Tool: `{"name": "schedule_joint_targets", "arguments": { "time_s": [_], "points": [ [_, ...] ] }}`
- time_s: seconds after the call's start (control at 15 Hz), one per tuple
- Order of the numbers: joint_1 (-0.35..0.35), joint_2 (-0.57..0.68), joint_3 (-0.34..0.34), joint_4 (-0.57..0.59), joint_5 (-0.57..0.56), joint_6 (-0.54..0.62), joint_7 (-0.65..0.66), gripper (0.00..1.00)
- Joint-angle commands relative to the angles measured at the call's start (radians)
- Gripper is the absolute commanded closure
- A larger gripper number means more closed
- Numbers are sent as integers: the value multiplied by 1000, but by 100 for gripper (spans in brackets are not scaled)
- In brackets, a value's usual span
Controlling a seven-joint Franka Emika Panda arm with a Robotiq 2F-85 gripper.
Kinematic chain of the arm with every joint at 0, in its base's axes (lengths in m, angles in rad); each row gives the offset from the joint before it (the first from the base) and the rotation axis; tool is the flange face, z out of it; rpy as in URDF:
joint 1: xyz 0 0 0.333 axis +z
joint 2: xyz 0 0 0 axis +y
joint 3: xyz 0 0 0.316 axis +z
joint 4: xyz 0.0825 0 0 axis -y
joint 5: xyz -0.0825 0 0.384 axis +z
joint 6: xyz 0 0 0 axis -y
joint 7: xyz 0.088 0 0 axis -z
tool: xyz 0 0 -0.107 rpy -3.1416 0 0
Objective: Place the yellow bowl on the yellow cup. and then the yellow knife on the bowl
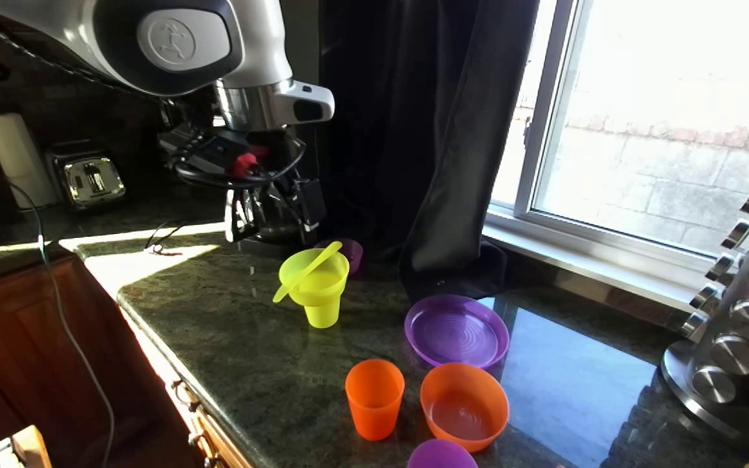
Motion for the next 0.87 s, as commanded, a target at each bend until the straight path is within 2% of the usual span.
{"name": "schedule_joint_targets", "arguments": {
  "time_s": [0.0, 0.47, 0.53, 0.8],
  "points": [
    [-25, -137, 8, -82, -23, -30, 71, 0],
    [-47, -226, 6, -118, -33, -37, 101, 0],
    [-34, -181, -3, -82, -21, -22, 74, 0],
    [-35, -182, -3, -82, -21, -22, 75, 0]
  ]
}}
